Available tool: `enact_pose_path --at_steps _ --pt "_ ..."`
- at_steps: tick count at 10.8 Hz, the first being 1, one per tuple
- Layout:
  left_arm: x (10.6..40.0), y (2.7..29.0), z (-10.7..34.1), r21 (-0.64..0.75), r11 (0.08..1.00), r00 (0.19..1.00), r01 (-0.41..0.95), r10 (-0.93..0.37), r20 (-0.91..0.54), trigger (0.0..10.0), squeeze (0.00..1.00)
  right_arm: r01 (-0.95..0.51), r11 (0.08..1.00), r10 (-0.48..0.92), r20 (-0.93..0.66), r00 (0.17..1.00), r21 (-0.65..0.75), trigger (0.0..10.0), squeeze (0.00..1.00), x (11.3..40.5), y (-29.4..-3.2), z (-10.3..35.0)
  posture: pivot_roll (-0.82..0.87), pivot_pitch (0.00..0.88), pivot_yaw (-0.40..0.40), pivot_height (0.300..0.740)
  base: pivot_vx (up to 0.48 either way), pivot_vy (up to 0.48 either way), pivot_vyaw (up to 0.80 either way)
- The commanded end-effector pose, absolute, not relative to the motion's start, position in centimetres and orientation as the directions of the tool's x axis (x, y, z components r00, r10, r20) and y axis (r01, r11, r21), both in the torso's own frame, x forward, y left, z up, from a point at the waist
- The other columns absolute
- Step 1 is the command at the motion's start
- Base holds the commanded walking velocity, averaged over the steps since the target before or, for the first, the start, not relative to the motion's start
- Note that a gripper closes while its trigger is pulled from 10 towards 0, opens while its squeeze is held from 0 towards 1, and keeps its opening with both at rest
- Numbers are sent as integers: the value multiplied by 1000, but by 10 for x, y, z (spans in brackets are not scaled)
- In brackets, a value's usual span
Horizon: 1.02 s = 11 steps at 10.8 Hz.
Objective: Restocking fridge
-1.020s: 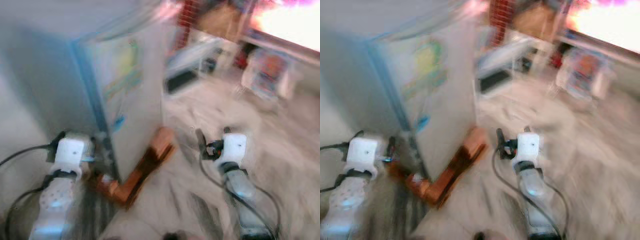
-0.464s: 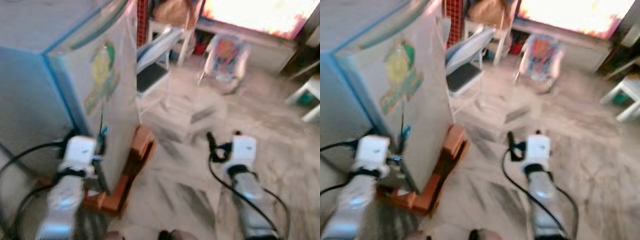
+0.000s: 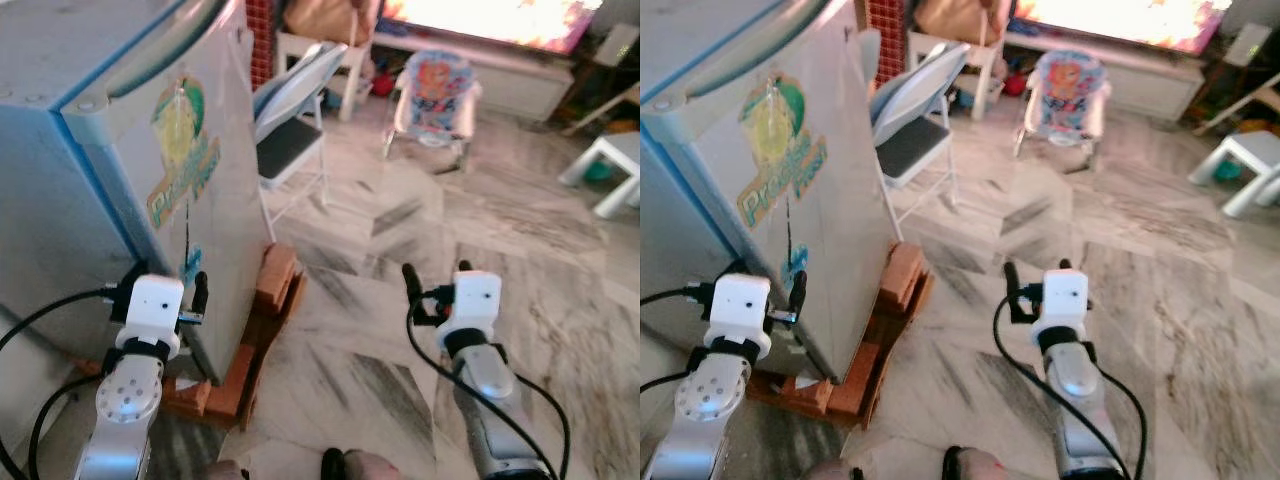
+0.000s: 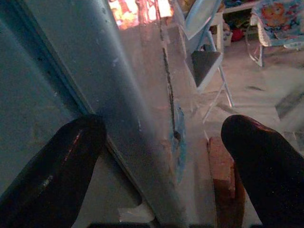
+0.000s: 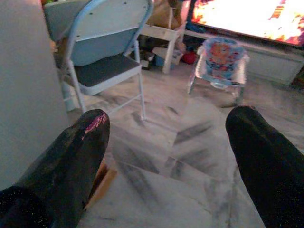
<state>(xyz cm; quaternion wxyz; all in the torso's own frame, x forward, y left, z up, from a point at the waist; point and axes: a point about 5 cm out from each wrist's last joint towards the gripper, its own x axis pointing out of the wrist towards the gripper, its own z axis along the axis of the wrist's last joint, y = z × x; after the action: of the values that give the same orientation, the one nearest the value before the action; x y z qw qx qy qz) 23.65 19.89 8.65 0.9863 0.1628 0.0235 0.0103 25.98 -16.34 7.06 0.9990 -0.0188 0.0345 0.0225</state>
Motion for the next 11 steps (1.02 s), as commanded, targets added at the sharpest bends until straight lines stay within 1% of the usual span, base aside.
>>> enact_pose_path --at_steps 1,4,5,7,8,9,10,11 --pt "238 199 87 307 952 999 -12 27 -46 10000 0 -41 998 38 -57 998 -48 10000 0 259 -166 74 137 97 -60 740 0 0 0" --pt "255 204 91 284 958 998 -34 46 -35 10000 0 -59 996 51 -106 993 -68 10000 0 249 -171 65 123 113 -67 740 0 0 0" --pt "265 201 94 240 971 999 -8 16 -33 10000 0 -79 993 61 -204 977 -82 10000 0 241 -175 49 118 118 -70 740 0 0 0" --pt "279 193 100 220 975 999 35 -32 -17 10000 0 -109 992 80 -328 941 -69 10000 0 229 -180 26 119 116 -77 740 0 0 0" --pt "297 151 113 204 953 972 224 -233 19 10000 0 -127 991 102 -411 906 -34 10000 0 223 -184 16 119 112 -86 740 0 0 0" --pt "302 96 127 165 874 882 456 -469 44 10000 0 -166 986 134 -454 881 -32 10000 0 223 -185 11 114 108 -88 740 0 0 0" --pt "294 61 132 137 776 779 616 -626 41 10000 0 -181 983 148 -463 874 -27 10000 0 223 -182 11 111 105 -87 740 0 0 0" --pt "290 52 134 121 748 749 652 -661 53 10000 0 -226 974 190 -473 860 -20 10000 0 221 -176 10 98 104 -78 740 0 0 0"
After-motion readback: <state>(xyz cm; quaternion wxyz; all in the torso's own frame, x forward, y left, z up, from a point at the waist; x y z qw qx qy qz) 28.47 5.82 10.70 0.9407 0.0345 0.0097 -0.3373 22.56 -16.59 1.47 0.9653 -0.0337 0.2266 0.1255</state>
